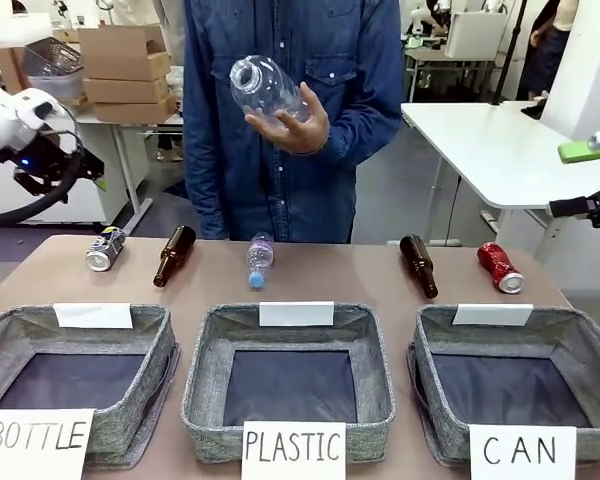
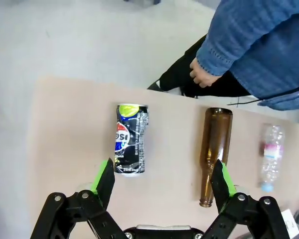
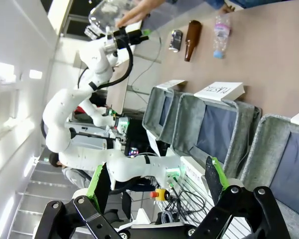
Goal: Sort the can waste into the basket.
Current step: Pick up the can waste from the table and place it in the right Fabric basket.
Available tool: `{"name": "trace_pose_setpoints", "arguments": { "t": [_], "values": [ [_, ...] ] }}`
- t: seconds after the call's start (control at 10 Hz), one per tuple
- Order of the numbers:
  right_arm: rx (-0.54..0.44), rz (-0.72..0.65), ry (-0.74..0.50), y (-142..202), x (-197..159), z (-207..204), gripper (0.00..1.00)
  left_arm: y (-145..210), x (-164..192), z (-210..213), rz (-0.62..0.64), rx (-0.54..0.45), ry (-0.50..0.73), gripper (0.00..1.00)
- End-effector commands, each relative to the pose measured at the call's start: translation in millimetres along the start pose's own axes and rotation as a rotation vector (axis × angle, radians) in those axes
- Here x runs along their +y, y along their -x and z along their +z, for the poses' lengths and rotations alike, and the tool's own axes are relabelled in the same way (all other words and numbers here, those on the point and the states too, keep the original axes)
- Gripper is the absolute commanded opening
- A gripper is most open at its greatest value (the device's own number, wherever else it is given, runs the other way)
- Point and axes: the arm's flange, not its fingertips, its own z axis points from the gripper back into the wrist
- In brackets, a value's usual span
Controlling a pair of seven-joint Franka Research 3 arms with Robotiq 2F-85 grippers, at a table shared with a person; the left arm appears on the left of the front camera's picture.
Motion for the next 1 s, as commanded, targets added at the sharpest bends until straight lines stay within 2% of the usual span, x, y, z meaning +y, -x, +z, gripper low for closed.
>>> {"name": "trace_pose_setpoints", "arguments": {
  "t": [0.0,0.1,0.4,0.6,0.9],
  "values": [
    [-0.009,0.028,-0.02,-4,1,-2,1.0,-12,2,-46,-0.007,0.076,-0.137,1.0],
    [-0.009,0.028,-0.02,-4,1,-2,1.0,-13,0,-68,-0.072,0.163,-0.135,1.0],
    [-0.009,0.028,-0.02,-4,1,-2,1.0,-14,5,-114,-0.063,0.233,-0.213,1.0],
    [-0.009,0.028,-0.02,-4,1,-2,1.0,-23,10,-145,-0.012,0.283,-0.296,1.0],
    [-0.009,0.028,-0.02,-4,1,-2,1.0,-30,11,-172,0.002,0.33,-0.311,1.0]
  ]
}}
